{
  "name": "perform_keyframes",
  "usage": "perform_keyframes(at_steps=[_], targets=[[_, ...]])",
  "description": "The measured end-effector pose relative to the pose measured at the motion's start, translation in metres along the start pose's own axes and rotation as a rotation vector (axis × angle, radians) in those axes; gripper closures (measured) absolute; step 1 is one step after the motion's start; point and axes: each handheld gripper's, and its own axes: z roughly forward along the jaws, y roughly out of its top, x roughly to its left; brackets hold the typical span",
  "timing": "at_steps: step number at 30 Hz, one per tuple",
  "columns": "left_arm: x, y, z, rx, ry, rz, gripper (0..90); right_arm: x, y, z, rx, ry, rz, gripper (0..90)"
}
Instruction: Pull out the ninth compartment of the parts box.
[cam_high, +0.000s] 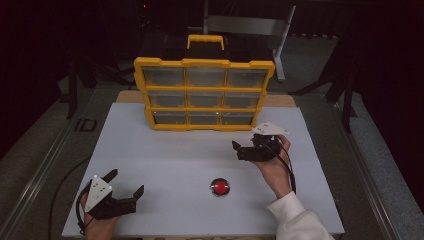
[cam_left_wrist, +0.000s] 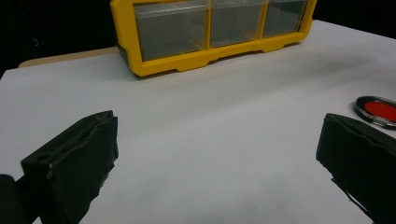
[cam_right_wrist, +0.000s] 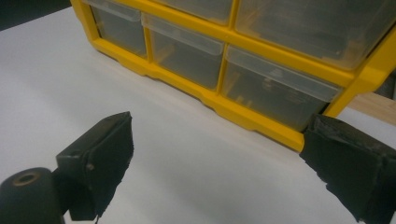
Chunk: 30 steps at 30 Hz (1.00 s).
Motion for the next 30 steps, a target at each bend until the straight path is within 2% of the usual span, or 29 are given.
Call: perform_keyframes(at_steps=[7, 15, 22, 30], targets=[[0.001, 0.000, 0.000, 0.002, 0.002, 0.002, 0.0, -0.004, 0.003, 0.007, 0.010, -0.011, 0.015, 8.7], [0.001, 0.000, -0.001, -0.002, 0.004, -0.002, 0.0, -0.003, 0.013, 0.014, 0.011, -0.023, -0.021, 8.7], [0.001, 0.000, -0.001, 0.000, 0.003, 0.000, 0.0, -0.004, 0.022, 0.018, 0.001, -0.029, -0.015, 8.7], [0.001, -0.001, -0.001, -0.002, 0.003, -0.003, 0.0, -0.005, 0.029, 0.027, 0.004, -0.039, -0.037, 8.7]])
